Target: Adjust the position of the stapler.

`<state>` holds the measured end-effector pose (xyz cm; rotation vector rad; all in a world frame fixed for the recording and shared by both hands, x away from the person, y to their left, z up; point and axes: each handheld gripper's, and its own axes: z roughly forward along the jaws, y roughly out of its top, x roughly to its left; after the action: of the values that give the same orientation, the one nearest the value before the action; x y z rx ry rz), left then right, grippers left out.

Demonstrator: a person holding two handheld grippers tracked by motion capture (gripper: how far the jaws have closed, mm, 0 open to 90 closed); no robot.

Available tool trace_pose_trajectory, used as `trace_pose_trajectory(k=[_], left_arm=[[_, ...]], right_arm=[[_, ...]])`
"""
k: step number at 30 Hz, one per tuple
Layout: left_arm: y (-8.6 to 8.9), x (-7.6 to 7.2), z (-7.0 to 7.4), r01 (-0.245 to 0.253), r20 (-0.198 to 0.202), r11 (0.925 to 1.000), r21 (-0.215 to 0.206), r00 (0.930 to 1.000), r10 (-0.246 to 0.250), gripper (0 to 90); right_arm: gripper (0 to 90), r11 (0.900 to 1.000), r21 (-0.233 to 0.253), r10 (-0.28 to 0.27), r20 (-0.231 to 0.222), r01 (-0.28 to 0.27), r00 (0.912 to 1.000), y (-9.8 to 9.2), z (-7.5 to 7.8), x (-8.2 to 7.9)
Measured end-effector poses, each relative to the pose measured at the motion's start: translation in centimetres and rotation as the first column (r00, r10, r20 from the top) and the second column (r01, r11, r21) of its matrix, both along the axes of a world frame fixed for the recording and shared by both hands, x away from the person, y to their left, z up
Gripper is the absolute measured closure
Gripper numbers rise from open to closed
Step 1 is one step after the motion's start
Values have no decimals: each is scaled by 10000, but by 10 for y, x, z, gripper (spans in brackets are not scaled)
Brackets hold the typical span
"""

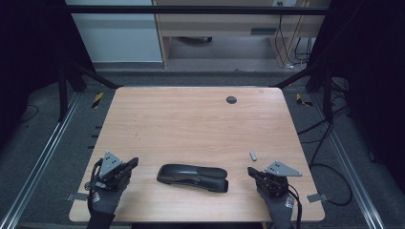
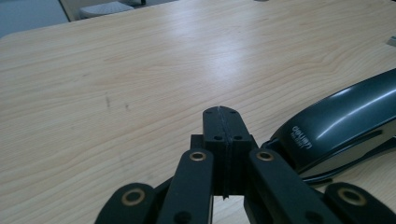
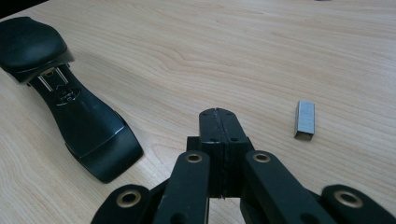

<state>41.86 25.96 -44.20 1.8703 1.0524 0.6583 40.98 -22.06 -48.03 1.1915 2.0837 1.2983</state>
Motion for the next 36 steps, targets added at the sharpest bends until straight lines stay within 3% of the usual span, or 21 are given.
trace_pose_trajectory(k=[9, 18, 25, 36], left_arm=[[-39, 16, 2, 697, -131, 9968, 397, 9975, -693, 896], [-69, 31, -13, 1167, -551, 9900, 790, 9921, -1126, 896], [-74, 37, -18, 1280, -844, 9884, 818, 9890, -1211, 896], [-75, 40, -22, 1363, -1051, 9862, 941, 9864, -1263, 897]], right_arm=[[900, 9999, -123, 11, -6, -11, 10000, 3, -2, 1], [900, 9992, -370, 117, -70, -119, 9999, 7, -7, 4], [900, 9990, -435, -65, 5, 66, 10000, 8, -7, 3], [900, 9989, -455, 110, -62, -113, 9999, 10, -7, 4]])
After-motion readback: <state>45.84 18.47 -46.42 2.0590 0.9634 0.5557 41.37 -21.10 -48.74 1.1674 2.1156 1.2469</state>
